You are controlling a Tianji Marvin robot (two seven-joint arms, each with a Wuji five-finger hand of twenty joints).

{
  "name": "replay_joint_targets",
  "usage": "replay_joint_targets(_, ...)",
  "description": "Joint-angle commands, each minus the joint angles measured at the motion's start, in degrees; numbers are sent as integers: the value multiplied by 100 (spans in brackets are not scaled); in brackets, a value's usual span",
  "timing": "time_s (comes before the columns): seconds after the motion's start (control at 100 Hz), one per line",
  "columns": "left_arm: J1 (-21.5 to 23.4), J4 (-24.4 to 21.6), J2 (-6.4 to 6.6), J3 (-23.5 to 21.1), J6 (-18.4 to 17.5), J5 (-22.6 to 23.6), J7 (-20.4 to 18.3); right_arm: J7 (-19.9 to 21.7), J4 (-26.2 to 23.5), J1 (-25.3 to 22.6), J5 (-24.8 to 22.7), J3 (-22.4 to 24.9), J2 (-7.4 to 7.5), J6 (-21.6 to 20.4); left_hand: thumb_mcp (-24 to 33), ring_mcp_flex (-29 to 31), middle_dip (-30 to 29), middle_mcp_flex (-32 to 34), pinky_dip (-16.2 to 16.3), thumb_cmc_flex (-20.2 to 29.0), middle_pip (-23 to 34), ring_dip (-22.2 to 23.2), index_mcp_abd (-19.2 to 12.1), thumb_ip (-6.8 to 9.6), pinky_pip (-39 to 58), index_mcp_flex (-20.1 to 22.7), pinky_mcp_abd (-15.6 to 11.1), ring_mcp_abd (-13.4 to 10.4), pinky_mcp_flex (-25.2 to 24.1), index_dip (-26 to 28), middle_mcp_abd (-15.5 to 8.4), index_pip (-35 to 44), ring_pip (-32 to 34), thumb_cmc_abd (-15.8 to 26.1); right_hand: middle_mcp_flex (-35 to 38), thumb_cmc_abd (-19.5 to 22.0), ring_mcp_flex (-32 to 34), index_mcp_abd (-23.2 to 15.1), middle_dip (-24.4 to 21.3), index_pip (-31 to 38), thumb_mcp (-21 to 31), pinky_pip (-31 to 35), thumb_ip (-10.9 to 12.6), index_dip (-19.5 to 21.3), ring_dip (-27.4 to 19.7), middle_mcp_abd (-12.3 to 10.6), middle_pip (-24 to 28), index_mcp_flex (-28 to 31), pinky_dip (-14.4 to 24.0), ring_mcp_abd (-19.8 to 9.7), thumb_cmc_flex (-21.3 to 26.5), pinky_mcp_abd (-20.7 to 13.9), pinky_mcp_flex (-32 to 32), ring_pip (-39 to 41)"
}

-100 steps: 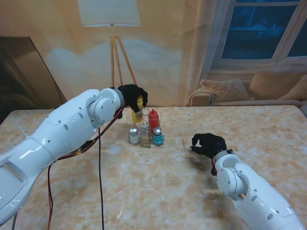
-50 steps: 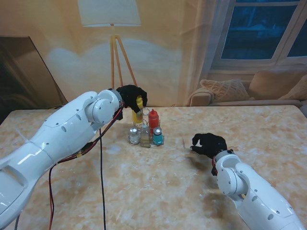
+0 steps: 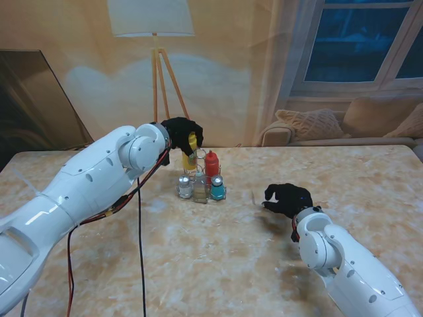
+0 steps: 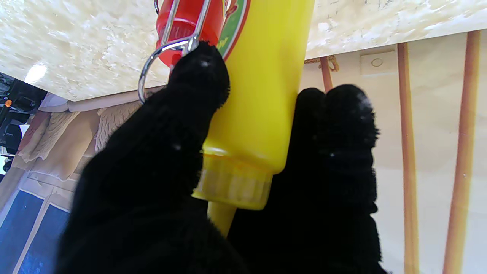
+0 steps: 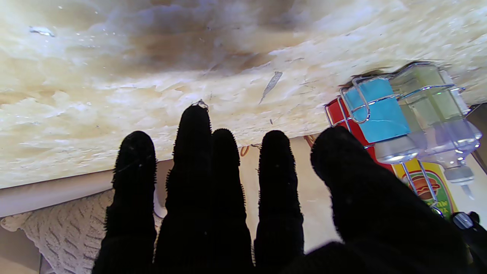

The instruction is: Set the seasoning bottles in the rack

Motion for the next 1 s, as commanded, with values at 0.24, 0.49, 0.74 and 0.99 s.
replay_joint_targets(0.24,222,209,-23,-3,202,-16,-43,73,-12,-44,-5,-23,-24,-10,1005,495,170,385,14,796,597,-75,369,183,116,340,-1394,133,-27,279,-350,888,282,471,107,-143,97,-109,-16,101,121,111,-163,-62,125,-31,65,8,-4,-69,77,14,10,76)
replay_joint_targets(0.49,434,179,-84,-293,377,-324,107,90,1,-22,13,-45,-25,-4,1006,489,190,372,-2,826,605,-91,412,189,121,327,-1362,156,-25,295,-315,873,302,492,100,-141,98,-104,-17,102,130,113,-162,-63,125,-30,63,7,-4,-61,85,8,18,77)
replay_joint_targets(0.74,566,135,-82,-496,526,-203,371,69,0,-30,1,-36,-26,-12,991,456,213,351,-9,850,611,-82,438,195,120,314,-1339,185,-36,326,-282,871,324,509,103,-154,104,-105,-16,109,132,113,-165,-63,124,-37,69,8,-5,-64,86,6,29,79)
replay_joint_targets(0.99,645,-17,-51,-673,539,-162,426,75,4,-22,8,-40,-26,-17,974,444,219,344,-10,846,611,-82,430,200,120,311,-1330,177,-34,340,-289,861,340,521,102,-152,110,-99,-18,110,142,107,-168,-67,121,-28,69,5,-11,-70,82,3,38,78)
